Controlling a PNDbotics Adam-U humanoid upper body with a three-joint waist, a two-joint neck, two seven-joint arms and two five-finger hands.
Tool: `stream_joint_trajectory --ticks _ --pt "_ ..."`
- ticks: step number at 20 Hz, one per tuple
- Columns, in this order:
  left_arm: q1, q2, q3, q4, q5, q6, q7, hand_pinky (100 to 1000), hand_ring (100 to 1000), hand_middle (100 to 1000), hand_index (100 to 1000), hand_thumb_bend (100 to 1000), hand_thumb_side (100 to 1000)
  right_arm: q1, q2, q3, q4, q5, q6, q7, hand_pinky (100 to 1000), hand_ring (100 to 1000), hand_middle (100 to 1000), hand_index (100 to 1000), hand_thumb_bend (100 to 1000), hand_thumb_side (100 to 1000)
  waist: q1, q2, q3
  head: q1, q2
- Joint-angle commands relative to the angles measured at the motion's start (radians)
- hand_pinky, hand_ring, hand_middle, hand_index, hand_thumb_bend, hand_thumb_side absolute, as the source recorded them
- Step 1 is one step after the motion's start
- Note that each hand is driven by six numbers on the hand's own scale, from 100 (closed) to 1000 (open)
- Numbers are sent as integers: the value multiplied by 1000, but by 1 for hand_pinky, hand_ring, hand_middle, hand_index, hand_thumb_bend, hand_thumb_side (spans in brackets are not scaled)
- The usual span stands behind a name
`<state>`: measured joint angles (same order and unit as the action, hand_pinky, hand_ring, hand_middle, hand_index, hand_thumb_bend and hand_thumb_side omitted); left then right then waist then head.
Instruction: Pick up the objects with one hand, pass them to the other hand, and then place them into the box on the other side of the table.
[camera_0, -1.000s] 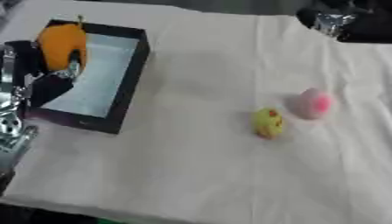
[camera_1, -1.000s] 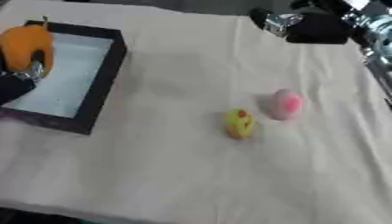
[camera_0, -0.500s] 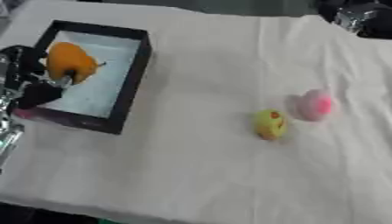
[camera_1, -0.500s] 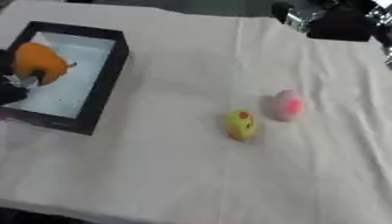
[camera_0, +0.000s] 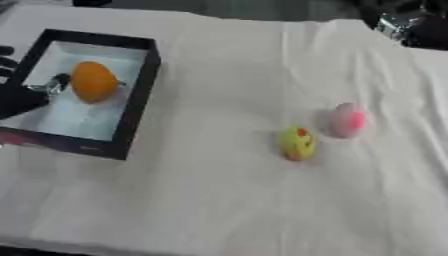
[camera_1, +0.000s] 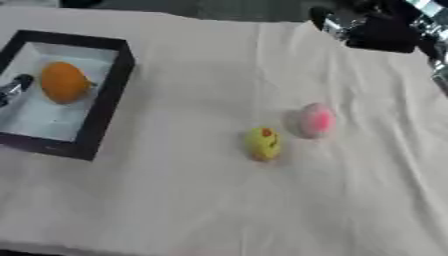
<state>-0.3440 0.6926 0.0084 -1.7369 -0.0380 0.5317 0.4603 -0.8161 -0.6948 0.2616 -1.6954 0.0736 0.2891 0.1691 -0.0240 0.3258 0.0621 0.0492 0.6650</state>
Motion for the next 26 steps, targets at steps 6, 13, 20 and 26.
stream_joint_trajectory --ticks 6,13,20,26 --pt "-19 -13 29 -112 138 -219 120 660 759 703 817 616 349 -9 -85 14 9 71 24 148 868 889 836 853 432 526 4 -25 2 -73 -10" --pt "-22 -17 30 -160 221 -383 125 655 755 708 822 642 374 -35 -132 64 38 119 54 318 873 902 849 858 473 501 1 -27 2 -93 -4" --pt "-26 -23 26 -183 227 -429 122 648 741 699 815 644 371 -36 -142 108 52 132 74 364 870 897 844 858 503 445 -4 -26 4 -110 3" --pt "-26 -31 22 -188 228 -434 118 646 738 692 813 643 374 -20 -123 151 104 169 78 384 866 890 835 857 503 376 -4 -25 7 -125 0"
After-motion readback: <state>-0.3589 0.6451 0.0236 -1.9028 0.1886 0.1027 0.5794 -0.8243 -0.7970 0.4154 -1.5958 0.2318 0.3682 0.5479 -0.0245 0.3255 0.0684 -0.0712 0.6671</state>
